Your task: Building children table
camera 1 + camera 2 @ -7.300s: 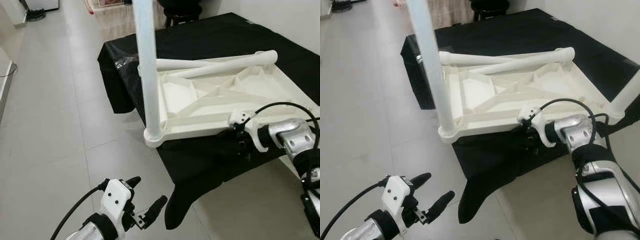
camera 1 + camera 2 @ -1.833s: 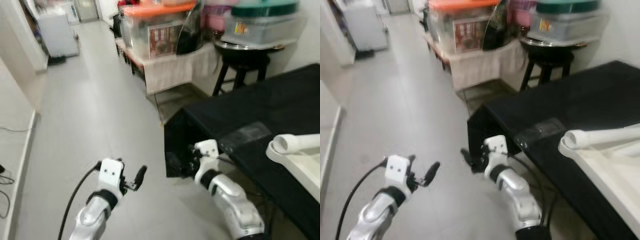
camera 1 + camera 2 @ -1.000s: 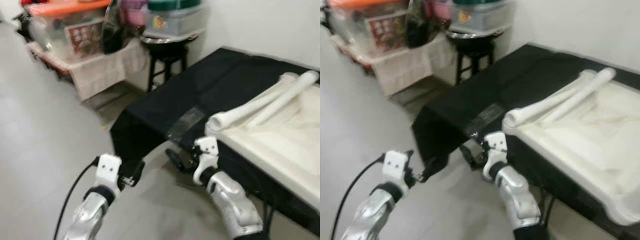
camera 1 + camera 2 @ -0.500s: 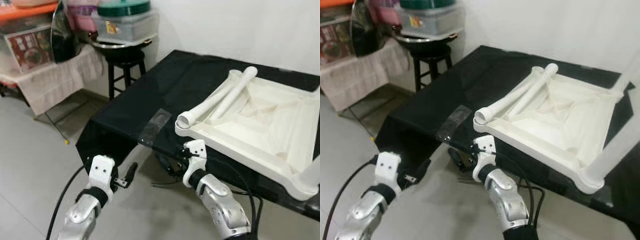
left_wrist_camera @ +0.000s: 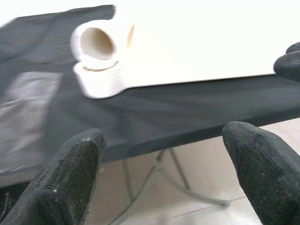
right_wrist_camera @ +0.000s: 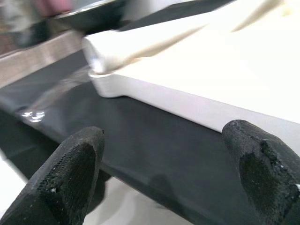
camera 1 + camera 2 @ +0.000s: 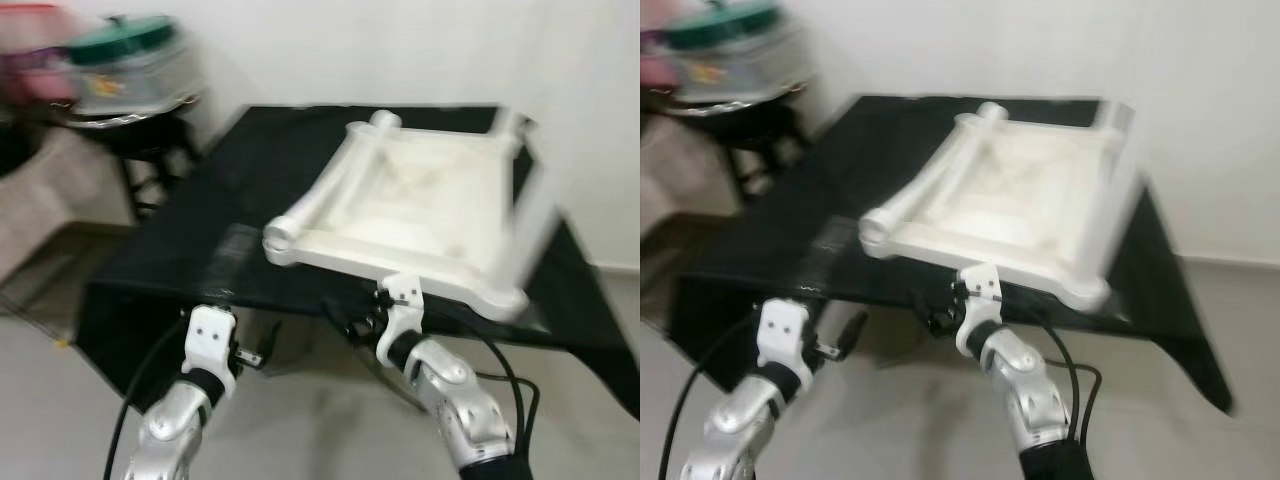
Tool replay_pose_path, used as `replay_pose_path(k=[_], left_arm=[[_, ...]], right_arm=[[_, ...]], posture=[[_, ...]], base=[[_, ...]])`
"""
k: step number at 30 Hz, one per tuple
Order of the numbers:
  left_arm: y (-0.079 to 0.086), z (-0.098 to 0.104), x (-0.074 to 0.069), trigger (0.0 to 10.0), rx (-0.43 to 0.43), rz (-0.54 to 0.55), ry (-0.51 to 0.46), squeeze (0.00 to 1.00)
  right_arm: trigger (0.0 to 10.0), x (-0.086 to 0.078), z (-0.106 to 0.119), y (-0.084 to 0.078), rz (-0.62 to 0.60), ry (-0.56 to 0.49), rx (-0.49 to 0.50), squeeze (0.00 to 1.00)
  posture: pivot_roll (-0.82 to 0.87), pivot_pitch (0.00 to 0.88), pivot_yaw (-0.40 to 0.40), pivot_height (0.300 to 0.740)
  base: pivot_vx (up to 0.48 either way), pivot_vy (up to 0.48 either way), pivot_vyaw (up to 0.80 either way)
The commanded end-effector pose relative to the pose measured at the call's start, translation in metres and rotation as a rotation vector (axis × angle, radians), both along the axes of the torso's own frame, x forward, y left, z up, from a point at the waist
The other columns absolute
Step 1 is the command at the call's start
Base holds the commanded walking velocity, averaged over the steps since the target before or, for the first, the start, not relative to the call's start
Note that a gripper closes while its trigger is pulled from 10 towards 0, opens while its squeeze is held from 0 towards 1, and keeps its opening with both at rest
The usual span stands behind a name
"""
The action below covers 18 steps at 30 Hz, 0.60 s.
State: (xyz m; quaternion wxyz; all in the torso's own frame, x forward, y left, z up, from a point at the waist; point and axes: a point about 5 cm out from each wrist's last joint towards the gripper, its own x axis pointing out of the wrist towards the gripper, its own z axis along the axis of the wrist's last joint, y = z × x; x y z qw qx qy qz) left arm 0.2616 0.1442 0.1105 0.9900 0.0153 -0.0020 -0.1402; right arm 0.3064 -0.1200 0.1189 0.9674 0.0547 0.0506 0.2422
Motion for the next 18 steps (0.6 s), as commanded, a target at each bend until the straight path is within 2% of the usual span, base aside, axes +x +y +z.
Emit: replay_pose_path(k=[1,9,13,18], left_arm=[[0.0052,-0.0048,-0.0014,10.0,0.018,0.013,0.019,0.0],[0.007,-0.0046,-0.0025,10.0,0.013,0.033,0.014,0.0],[0.0078,-0.0045,-0.0024,10.0,0.011,0.04,0.015,0.0],[0.0105,-0.0032,-0.0011,10.0,-0.002,0.063,0.02,0.0]], right_arm=[[10.0,-0.0024,-0.002,0.0085,0.029,0.003,0.027,0.0],[10.0,-0.004,-0.0012,0.0097,0.049,-0.006,0.042,0.0],[10.0,-0.0047,-0.0003,0.0097,0.053,-0.012,0.051,0.0],[10.0,-0.0053,0.0021,0.0091,0.056,-0.025,0.061,0.0]], posture=[[0.0,0.07,0.039,0.74],[0.0,0.072,0.035,0.74],[0.0,0.072,0.035,0.74],[0.0,0.079,0.034,0.74]], base=[[0.0,0.0,-0.8],[0.0,0.0,-0.8],[0.0,0.259,0.0],[0.0,0.48,0.0]])
